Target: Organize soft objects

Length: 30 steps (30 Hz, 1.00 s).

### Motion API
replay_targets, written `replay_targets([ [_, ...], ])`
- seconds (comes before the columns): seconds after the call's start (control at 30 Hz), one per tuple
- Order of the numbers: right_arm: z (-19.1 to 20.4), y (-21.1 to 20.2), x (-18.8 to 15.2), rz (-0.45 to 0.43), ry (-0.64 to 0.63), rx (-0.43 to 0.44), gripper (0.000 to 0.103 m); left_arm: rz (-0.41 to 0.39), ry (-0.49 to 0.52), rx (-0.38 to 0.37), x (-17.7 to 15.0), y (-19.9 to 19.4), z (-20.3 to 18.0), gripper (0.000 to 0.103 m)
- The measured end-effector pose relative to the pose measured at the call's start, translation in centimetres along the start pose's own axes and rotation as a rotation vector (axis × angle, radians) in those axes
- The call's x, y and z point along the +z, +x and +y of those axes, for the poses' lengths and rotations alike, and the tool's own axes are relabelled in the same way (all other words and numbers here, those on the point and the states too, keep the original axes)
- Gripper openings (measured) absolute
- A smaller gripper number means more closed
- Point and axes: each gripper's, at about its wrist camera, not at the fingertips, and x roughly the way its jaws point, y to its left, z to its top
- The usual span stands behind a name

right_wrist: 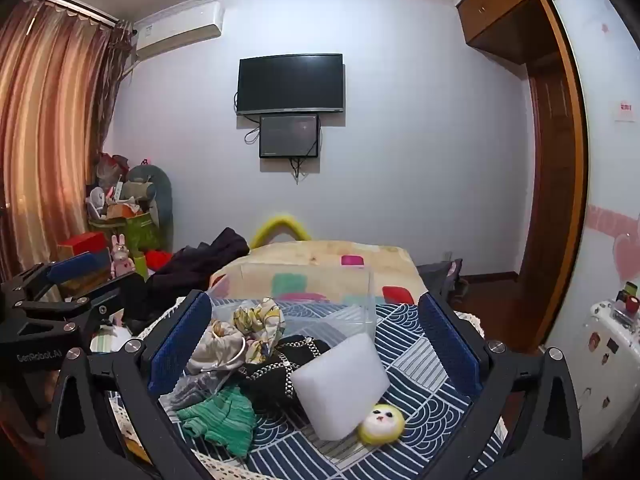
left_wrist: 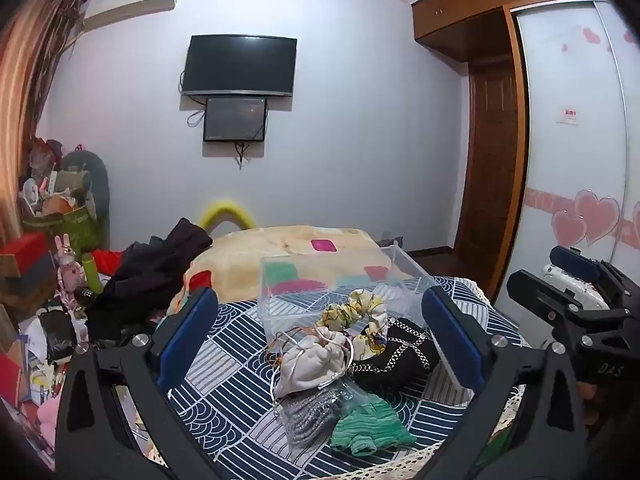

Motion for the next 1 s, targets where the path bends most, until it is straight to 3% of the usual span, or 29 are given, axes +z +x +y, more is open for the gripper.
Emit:
replay_targets([
  [0.1, 0.0, -0.2, 0.0, -0.004, -0.004, 0.001, 0.103, 0.005, -0.009, -0.011, 0.1, 0.1, 0.3, 0.103],
  [0.17, 0.1, -0.2, 0.0, -0.004, -0.001, 0.004, 0.103, -0.04, 0.007, -0.022, 0.0, -0.6, 0.2, 0.103],
  [1.0, -0.1, -1.1, 0.4, -0.028, 0.011, -0.001, 0.103, -0.039, 0.033, -0.021, 0.6, -1.6, -0.7, 0.103],
])
